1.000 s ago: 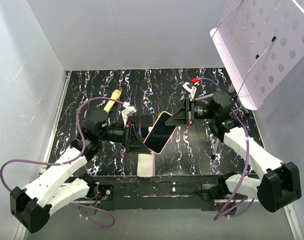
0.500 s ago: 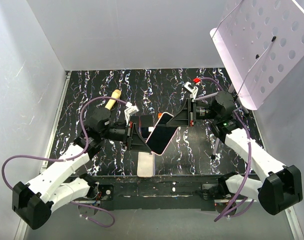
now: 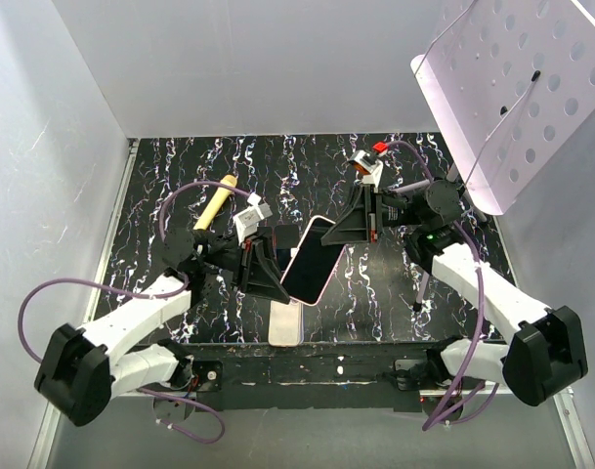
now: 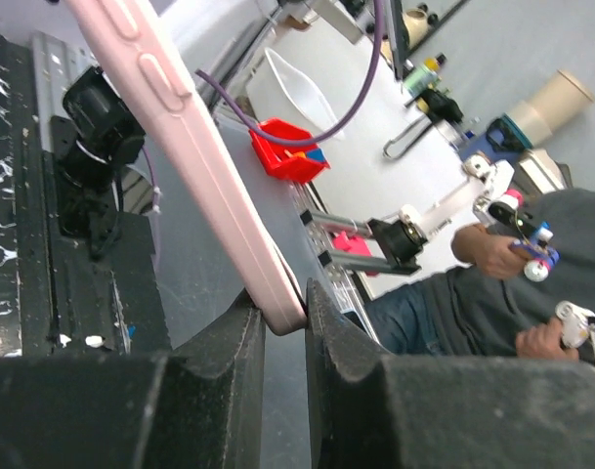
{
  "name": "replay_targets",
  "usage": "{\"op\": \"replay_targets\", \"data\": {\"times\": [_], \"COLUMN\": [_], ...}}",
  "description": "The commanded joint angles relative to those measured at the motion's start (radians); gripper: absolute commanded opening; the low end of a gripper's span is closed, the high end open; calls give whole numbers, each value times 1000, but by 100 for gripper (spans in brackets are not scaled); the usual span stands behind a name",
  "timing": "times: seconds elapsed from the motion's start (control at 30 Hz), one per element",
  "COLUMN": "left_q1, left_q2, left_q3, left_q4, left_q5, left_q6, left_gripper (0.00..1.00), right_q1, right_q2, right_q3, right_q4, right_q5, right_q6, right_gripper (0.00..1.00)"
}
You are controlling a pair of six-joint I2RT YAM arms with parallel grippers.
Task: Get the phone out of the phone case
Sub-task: Remove the phone case from the phone.
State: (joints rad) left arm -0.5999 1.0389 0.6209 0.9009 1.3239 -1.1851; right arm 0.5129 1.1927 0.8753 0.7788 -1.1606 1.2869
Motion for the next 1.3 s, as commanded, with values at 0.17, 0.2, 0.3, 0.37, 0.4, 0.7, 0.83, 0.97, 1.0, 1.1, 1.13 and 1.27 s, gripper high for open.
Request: {"op": "replay_targets", "data": {"times": [0.17,0.2,0.3,0.37,0.4,0.7,0.83,0.97,1.0,1.1,1.13,1.27], "left_q1": [-21,-20,-21,-21,-21,-21,-20,-21,-20,-21,-21,-21], "left_q2": [105,104,101,102,99,23,-66,-118,-131,-151,-157,-212], "left_q3": [7,10,33,46,53,43,69,105,117,157,166,94], "left_q4": [639,639,641,629,624,443,116,-269,-374,-728,-841,-916], "left_q5": [-124,-123,-134,-135,-140,-190,-218,-320,-383,-634,-729,-859], "left_q6": [-200,-202,-199,-189,-182,22,262,479,533,654,665,581], "left_gripper": [0,0,0,0,0,0,0,0,0,0,0,0], "right_q1": [142,154,196,213,216,236,242,243,243,243,245,266], "right_q2": [197,214,255,280,289,320,303,277,271,252,240,159], "right_q3": [47,62,94,109,108,57,30,8,5,-12,-16,1], "right_q4": [680,695,691,704,727,810,813,821,820,792,769,540], "right_q5": [111,122,144,157,170,257,279,311,328,384,404,441], "right_q6": [391,409,414,436,454,574,585,578,575,559,536,340], "right_gripper": [1,1,1,1,1,1,1,1,1,1,1,1]}}
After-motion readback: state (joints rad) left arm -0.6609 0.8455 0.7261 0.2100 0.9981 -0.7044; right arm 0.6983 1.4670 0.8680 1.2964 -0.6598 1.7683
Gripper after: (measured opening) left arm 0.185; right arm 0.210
